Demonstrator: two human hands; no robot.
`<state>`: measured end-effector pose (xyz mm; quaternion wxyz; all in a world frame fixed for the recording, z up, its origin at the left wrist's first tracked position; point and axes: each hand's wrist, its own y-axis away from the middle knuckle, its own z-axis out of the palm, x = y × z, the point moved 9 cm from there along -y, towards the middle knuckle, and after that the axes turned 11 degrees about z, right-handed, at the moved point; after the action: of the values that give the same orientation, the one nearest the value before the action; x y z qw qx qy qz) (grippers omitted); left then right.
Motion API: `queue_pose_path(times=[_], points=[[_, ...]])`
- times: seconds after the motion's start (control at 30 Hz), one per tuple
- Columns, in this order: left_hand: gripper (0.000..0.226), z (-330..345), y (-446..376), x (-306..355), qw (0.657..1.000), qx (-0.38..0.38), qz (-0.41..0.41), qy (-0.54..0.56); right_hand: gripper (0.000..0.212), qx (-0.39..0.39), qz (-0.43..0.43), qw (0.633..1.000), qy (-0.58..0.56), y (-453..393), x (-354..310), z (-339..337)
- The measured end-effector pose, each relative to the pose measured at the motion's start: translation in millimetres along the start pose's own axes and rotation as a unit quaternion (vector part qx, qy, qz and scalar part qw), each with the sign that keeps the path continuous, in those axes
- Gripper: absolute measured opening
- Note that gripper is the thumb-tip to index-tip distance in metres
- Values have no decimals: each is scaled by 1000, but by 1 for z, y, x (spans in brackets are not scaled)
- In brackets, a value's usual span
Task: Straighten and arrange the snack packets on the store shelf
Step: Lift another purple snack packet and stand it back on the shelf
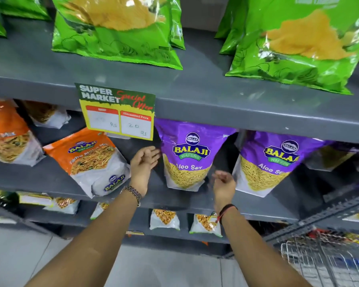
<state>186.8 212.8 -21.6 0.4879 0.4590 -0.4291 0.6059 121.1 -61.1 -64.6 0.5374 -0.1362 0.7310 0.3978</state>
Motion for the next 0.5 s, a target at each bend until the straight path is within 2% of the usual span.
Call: queue_pose_path(times=[0.1, 0.17, 0.27, 0.37, 0.47, 0.5], points=[[24, -40, 7, 19, 999, 34, 30, 7, 40, -96, 136, 982, 90, 16, 54, 15], [24, -79, 8, 24, 996, 81, 30, -2, 35, -160, 150, 966, 139, 34, 71, 35], [19, -138, 12, 35, 985, 171, 17, 11, 34, -245, 138, 947, 153, 73, 73, 84], [18, -187, 2, 40, 969, 245, -6, 38, 30, -283, 73, 941, 169, 108, 54, 148], [9, -239, -16, 29, 957, 285, -54, -3, 30, -223, -100, 933, 264, 128, 12, 207], [23, -254, -19, 22, 952, 284, -104, -41, 29, -204, -143, 921, 299, 136, -2, 225]])
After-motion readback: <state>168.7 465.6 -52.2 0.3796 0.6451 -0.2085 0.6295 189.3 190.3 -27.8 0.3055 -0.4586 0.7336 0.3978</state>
